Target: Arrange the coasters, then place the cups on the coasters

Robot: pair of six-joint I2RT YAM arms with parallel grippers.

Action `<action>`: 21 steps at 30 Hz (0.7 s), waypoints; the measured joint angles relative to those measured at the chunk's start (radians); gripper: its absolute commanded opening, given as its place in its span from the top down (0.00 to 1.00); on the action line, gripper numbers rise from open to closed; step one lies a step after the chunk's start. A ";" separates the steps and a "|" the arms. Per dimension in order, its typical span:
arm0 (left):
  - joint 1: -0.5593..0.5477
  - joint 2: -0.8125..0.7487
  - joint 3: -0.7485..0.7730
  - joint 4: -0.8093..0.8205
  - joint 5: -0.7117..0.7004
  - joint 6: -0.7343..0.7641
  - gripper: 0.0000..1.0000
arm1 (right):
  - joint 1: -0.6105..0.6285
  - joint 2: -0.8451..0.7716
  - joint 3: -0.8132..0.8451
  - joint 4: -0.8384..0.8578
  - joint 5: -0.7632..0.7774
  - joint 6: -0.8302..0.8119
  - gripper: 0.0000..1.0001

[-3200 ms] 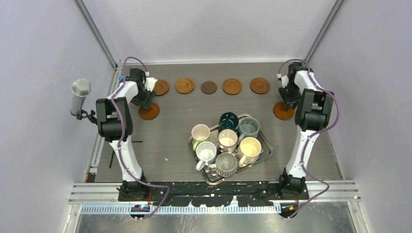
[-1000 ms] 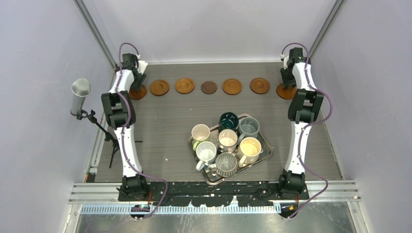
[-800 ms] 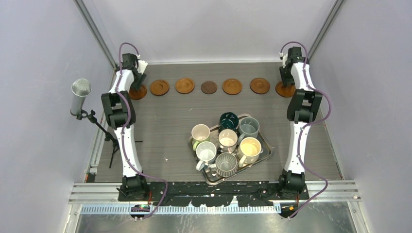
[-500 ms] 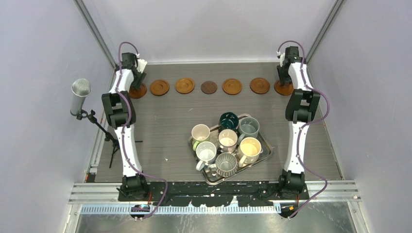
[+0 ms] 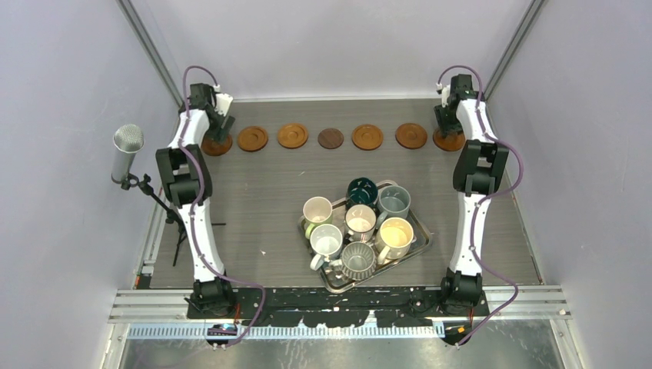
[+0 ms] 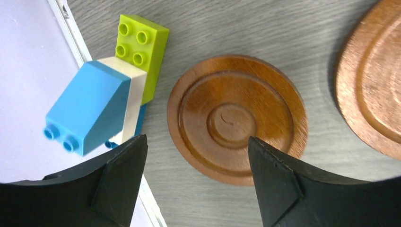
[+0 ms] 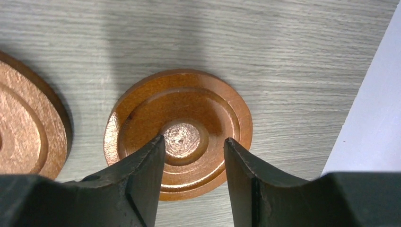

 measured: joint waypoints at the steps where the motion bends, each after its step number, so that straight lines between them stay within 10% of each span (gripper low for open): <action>1: 0.000 -0.017 -0.016 -0.002 0.007 -0.004 0.18 | 0.000 -0.007 -0.010 -0.001 -0.005 0.000 0.44; 11: -0.010 -0.243 -0.178 -0.003 0.110 -0.029 0.19 | 0.004 -0.147 -0.101 -0.016 -0.032 0.000 0.42; 21: -0.081 -0.413 -0.339 -0.234 0.533 -0.031 0.33 | 0.004 -0.325 -0.196 -0.216 -0.284 -0.002 0.46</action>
